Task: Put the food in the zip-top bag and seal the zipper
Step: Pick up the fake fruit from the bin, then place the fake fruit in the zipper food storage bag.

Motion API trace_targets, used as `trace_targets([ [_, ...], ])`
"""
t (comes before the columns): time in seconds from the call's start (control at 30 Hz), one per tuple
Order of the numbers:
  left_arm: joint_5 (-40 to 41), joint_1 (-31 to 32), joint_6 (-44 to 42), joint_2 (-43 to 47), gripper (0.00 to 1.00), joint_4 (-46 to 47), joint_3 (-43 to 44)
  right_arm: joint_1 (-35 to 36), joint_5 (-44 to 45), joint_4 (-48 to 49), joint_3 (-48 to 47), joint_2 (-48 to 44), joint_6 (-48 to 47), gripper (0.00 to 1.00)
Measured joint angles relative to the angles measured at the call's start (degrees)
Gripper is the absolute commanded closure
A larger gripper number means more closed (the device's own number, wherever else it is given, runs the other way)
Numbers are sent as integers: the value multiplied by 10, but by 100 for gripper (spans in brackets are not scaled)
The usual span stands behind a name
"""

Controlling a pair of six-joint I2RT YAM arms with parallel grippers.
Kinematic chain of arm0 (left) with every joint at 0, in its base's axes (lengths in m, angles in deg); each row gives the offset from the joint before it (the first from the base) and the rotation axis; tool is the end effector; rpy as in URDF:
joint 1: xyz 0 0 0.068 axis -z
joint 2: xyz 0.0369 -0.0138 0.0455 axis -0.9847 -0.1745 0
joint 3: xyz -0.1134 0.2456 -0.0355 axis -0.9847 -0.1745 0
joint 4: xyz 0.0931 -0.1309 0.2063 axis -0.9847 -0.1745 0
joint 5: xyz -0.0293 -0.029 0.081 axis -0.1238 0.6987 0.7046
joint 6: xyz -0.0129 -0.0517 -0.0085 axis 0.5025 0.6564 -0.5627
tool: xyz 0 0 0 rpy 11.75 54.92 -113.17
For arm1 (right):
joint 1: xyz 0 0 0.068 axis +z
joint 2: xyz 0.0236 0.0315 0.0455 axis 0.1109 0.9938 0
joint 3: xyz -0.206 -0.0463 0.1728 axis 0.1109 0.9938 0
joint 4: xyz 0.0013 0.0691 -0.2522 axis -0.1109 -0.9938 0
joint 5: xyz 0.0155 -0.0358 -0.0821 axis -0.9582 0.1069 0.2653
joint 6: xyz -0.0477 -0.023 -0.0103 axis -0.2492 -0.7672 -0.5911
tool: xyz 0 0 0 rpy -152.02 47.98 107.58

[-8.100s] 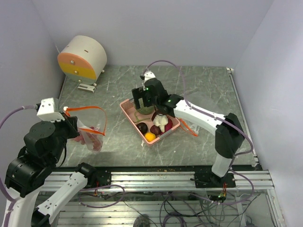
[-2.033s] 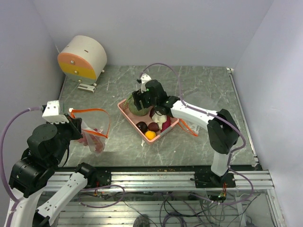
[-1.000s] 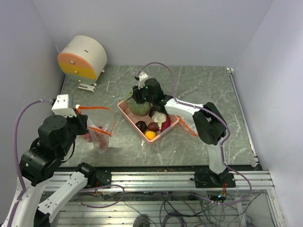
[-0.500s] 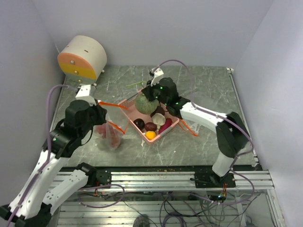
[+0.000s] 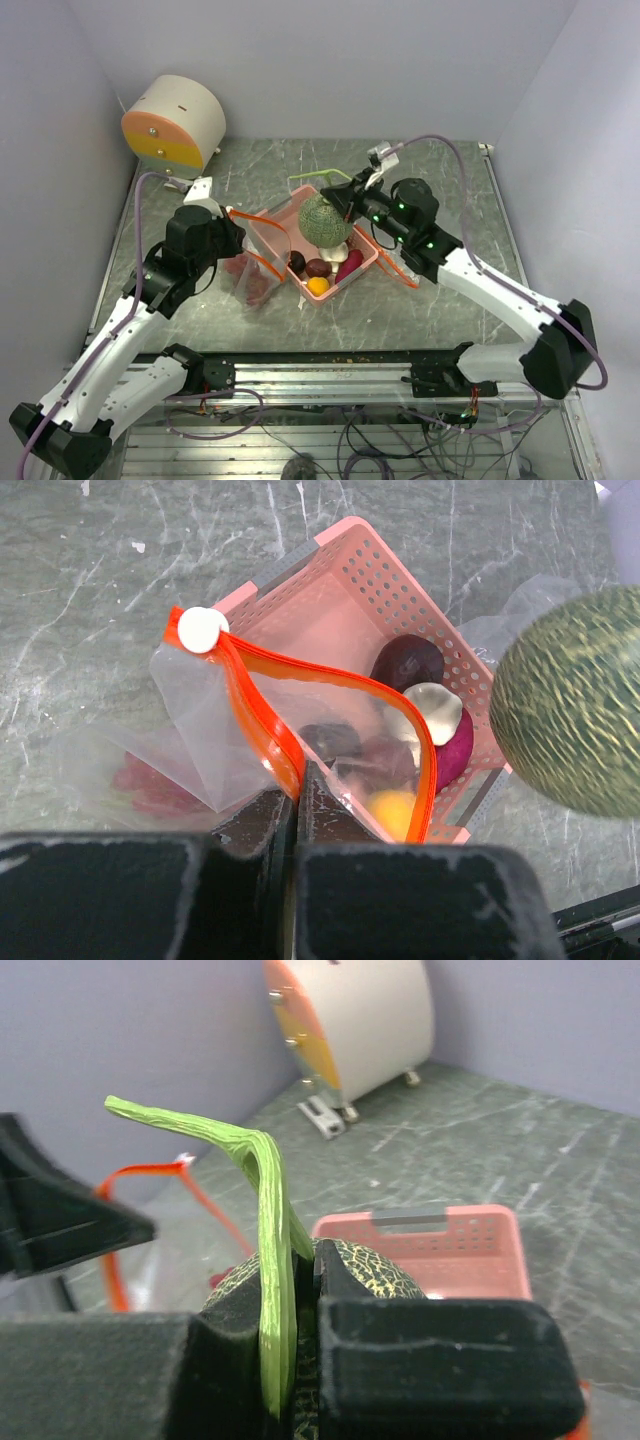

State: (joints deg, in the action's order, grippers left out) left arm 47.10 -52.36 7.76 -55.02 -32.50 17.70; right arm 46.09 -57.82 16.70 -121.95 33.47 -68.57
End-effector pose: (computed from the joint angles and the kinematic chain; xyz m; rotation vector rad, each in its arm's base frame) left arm 0.1629 -0.0784 0.3380 -0.1716 2.0208 -0.4899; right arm 0.2363 0.2009 0.3542 -0.3918 1.5936 0.8555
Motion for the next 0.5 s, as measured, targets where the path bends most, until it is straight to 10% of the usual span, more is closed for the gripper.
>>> trace_targets([
  [0.5, -12, 0, 6, 24, 91, 6, -12, 1, -284, 313, 64, 44, 278, 100],
])
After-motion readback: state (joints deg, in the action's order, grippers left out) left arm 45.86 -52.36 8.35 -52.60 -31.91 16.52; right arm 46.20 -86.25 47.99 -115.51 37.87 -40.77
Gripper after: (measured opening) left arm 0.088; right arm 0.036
